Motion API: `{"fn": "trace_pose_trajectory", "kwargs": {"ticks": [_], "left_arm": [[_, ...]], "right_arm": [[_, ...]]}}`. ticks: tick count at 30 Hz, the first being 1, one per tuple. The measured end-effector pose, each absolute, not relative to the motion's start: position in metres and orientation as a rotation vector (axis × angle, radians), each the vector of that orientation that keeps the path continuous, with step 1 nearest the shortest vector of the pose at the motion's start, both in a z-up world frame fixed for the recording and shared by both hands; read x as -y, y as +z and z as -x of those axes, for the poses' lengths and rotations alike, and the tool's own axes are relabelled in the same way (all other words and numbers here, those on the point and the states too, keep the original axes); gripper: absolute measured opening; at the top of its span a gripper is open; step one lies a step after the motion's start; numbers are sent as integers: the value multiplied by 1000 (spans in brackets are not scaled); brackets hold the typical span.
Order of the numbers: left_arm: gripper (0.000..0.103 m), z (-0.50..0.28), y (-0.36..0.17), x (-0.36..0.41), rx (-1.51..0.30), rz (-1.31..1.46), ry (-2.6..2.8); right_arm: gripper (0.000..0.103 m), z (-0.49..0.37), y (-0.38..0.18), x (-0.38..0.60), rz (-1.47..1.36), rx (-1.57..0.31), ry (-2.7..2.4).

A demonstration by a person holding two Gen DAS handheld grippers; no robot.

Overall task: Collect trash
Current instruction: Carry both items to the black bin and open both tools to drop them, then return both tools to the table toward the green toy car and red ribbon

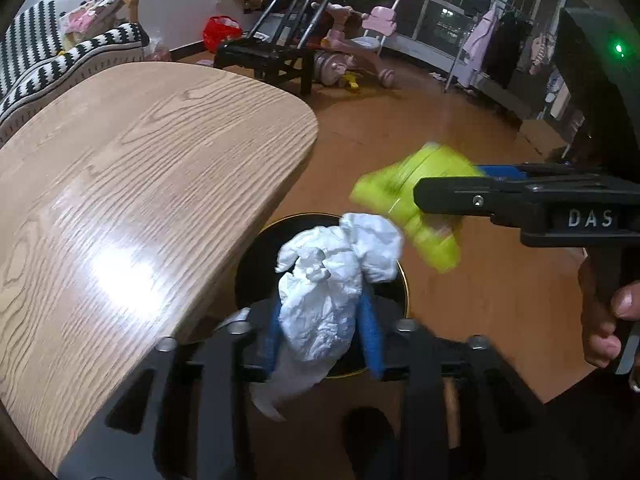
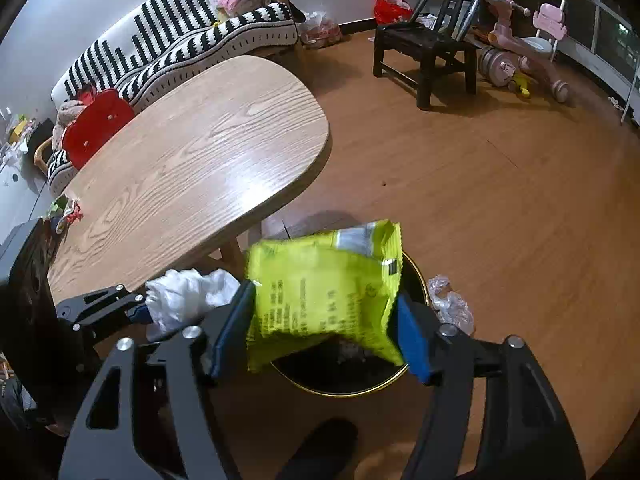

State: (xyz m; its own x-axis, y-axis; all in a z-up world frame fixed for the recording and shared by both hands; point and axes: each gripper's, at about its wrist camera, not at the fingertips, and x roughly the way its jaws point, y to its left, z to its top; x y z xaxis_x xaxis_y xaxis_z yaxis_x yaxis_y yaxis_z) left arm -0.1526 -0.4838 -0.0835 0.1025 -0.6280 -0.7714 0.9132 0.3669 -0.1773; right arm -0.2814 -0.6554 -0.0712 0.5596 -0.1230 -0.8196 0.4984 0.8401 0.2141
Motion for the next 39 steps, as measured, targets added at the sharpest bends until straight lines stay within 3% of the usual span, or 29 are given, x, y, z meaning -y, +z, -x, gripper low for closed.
{"fn": "trace_pose_trajectory", "kwargs": {"ticks": [2,9,14,23,32,39], "left_arm": [[59,152,-82,485,-886,-378,-1178],[72,147,-71,474,-874,-355,-1170],[91,135,-42,433,-798,-326,-1123],[94,81,1,289,-714,-267,-881],[96,39,14,110,-682,-236,-580],[96,23,5,46,-715,-225,-472]], "right_arm": [[77,282,-69,657,-448,-901,-388],[79,278,-56,648,-433,-879,-382],[83,253,-24,612,-363,-830,-315],[86,161,15,489,-256,-784,-80],[87,65,12,349,-148,-816,146],[87,27,-1,296,-75,-847,207]]}}
